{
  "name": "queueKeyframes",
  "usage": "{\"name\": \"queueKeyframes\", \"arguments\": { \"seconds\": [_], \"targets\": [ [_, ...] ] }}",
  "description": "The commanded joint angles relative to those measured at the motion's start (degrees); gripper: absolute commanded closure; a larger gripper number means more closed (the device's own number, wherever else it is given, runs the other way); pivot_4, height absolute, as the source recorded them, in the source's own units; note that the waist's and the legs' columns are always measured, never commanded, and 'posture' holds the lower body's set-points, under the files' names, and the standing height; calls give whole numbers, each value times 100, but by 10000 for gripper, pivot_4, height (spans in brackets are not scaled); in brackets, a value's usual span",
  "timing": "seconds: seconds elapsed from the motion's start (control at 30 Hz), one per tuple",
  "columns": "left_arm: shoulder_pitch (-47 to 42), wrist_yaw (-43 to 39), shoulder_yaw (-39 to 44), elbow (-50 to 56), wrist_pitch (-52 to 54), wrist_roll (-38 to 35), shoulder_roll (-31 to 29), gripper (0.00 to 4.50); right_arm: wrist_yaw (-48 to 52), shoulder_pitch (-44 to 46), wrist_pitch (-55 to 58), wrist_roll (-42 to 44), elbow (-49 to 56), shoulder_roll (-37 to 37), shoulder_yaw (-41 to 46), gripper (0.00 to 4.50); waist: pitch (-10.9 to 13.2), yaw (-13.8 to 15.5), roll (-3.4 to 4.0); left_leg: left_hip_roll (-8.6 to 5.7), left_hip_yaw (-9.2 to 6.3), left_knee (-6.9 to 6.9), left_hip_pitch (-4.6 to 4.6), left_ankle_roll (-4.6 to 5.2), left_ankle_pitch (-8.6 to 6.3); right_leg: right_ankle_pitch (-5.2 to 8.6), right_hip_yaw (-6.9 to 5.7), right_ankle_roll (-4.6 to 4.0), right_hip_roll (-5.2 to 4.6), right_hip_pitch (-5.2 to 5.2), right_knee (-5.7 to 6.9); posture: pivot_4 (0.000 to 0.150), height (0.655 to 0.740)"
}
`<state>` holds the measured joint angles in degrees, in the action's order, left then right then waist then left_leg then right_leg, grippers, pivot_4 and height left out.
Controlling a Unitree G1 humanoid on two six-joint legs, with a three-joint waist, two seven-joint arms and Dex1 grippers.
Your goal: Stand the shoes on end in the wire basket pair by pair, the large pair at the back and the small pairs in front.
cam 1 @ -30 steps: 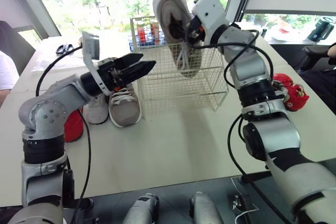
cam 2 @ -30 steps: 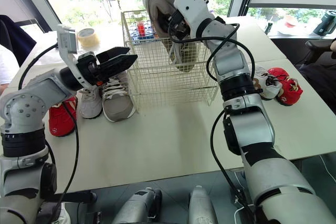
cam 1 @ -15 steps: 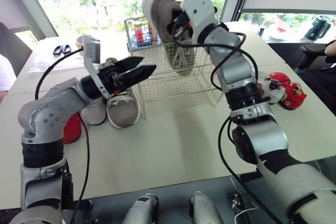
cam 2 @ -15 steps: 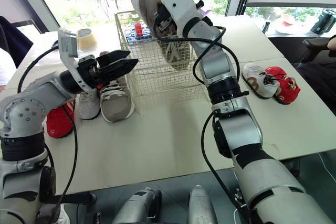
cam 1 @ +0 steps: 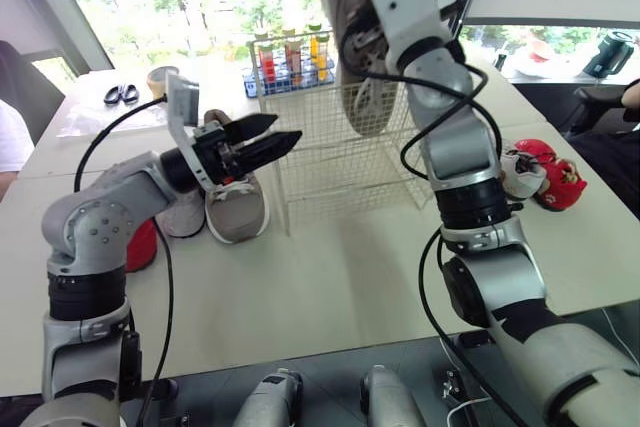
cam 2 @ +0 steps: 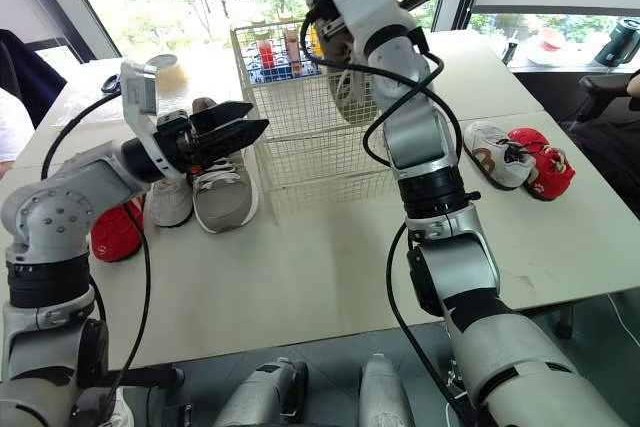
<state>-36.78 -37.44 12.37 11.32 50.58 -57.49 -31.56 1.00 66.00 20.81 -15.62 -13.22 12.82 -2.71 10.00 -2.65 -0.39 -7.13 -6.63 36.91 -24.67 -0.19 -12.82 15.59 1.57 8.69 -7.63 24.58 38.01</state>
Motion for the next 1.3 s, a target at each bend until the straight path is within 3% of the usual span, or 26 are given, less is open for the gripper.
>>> {"name": "queueKeyframes", "arguments": {
  "seconds": [0.03,0.23,0.73,0.87,1.03,1.3],
  "targets": [
    [-94,-96,42,59,-126,37,-29,0,-274,106,178,-83,235,74,207,44738,0,8,0,0,0,0,0,0,0,0,0,0,0,0,0,1500,7400],
    [-110,-119,38,58,-118,75,-32,0,-437,-39,818,319,87,-65,578,44738,-1,50,-1,-1,-3,7,0,0,0,0,-2,0,-1,-9,-1,1500,7400],
    [-111,-136,-3,103,-86,127,-59,0,-518,-643,1165,250,107,-11,366,44738,-8,37,-7,-1,-3,6,15,0,0,0,-3,0,0,-22,0,1500,7400],
    [-134,-162,-24,84,-84,153,-46,0,-407,-774,1224,266,329,39,331,27965,-10,39,-11,-1,-3,6,16,0,0,0,-3,0,0,-23,-1,1500,7400],
    [-140,-205,-26,76,-66,193,-58,0,194,-1085,1500,342,1099,478,341,1346,-10,44,-11,-1,-2,5,16,0,0,0,-2,0,0,-22,-2,1500,7400],
    [-154,-334,80,-74,-58,221,-259,0,1856,-1753,2357,1252,2641,1687,974,239,-9,84,-11,-1,0,2,15,3,-1,0,-3,0,-1,-23,-8,1500,7400]
  ]
}}
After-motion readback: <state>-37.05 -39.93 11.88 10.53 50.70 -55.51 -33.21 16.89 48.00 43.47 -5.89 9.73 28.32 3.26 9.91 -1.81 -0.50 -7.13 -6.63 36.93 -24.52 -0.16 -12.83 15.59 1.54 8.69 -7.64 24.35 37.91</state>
